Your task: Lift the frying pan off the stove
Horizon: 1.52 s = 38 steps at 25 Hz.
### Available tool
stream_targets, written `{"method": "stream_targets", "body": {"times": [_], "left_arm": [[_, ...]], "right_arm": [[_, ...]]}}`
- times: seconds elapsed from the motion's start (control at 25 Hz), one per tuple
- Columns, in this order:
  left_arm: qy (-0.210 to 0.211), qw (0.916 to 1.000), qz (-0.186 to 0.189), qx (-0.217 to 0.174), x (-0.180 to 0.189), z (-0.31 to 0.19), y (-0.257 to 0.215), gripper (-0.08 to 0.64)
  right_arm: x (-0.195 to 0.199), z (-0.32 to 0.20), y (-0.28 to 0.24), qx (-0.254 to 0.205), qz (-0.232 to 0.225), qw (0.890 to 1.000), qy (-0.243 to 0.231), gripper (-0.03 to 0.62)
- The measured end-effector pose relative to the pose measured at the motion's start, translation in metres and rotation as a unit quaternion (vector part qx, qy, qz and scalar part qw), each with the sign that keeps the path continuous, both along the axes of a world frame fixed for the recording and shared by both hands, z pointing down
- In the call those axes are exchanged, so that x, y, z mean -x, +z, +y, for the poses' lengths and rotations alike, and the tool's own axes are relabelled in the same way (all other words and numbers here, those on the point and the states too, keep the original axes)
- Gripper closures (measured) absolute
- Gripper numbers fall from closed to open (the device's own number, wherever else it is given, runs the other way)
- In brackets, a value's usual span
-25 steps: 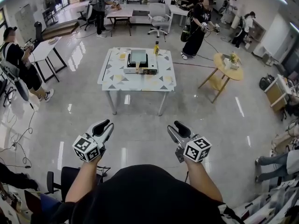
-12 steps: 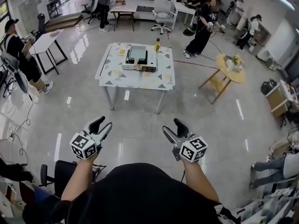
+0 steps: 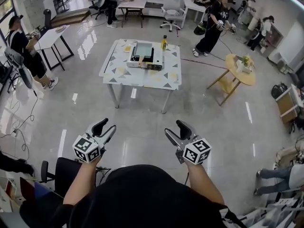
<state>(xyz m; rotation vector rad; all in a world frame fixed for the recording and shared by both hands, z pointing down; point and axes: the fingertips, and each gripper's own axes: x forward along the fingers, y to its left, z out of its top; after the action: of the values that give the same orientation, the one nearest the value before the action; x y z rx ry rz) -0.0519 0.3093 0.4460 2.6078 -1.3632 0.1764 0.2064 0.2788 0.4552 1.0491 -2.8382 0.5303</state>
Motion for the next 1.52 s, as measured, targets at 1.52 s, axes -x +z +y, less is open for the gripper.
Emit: {"method": "stream_targets", "body": {"times": [1.52], "left_arm": [[0.048, 0.9984, 0.022, 0.023, 0.069, -0.152, 0.023, 0.357]], "right_arm": [[0.071, -0.120, -0.005, 0.011, 0.011, 0.999, 0.040, 0.258]]}}
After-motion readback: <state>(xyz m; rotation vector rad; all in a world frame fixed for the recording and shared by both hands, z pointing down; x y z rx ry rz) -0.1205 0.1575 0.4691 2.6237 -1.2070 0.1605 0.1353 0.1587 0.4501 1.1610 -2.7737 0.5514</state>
